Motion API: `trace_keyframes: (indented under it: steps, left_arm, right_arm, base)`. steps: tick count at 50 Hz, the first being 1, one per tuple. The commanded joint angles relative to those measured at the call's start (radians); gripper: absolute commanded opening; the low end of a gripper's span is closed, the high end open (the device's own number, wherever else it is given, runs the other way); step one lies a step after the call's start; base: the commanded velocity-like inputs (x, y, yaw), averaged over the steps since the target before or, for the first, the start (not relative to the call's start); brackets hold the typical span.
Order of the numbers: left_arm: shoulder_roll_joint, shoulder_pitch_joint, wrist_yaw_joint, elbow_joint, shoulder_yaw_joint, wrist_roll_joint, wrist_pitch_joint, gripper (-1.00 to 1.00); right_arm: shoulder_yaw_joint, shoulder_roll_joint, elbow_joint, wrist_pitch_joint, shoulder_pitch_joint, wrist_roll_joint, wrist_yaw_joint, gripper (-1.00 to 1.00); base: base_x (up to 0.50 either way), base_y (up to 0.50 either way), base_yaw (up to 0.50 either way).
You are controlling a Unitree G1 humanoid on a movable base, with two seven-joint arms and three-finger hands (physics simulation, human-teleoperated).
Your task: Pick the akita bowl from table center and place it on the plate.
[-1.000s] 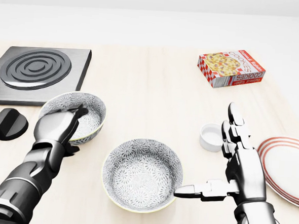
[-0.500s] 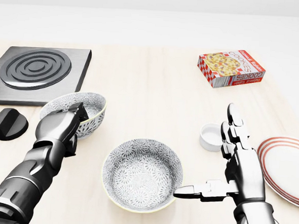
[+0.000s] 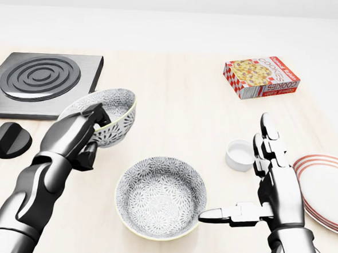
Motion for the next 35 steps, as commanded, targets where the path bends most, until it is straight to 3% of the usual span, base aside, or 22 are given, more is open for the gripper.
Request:
trace_keyframes:
  steps: [1, 10, 23, 35]
  left_arm:
    - [-0.037, 0.191, -0.253, -0.543, 0.036, 0.040, 0.000, -1.00]
    - [-0.075, 0.285, -0.361, -0.737, 0.017, 0.064, 0.000, -1.00]
    - [-0.051, 0.249, -0.354, -0.669, 0.031, 0.040, 0.000, -1.00]
    - [-0.046, 0.245, -0.388, -0.656, 0.030, 0.027, 0.000, -1.00]
  right_arm:
    - [-0.008, -0.009, -0.031, 0.000, -0.002, -0.012, 0.009, 1.00]
    - [-0.018, -0.051, -0.082, 0.000, -0.071, -0.122, 0.039, 1.00]
    - [0.048, -0.122, 0.013, 0.000, -0.312, -0.392, 0.191, 1.00]
    - [0.080, -0.094, 0.201, 0.000, -0.467, -0.546, 0.276, 1.00]
  base:
    - [0.00, 0.00, 0.00]
    - [0.00, 0.00, 0.00]
    - [0.00, 0.00, 0.00]
    - [0.00, 0.00, 0.00]
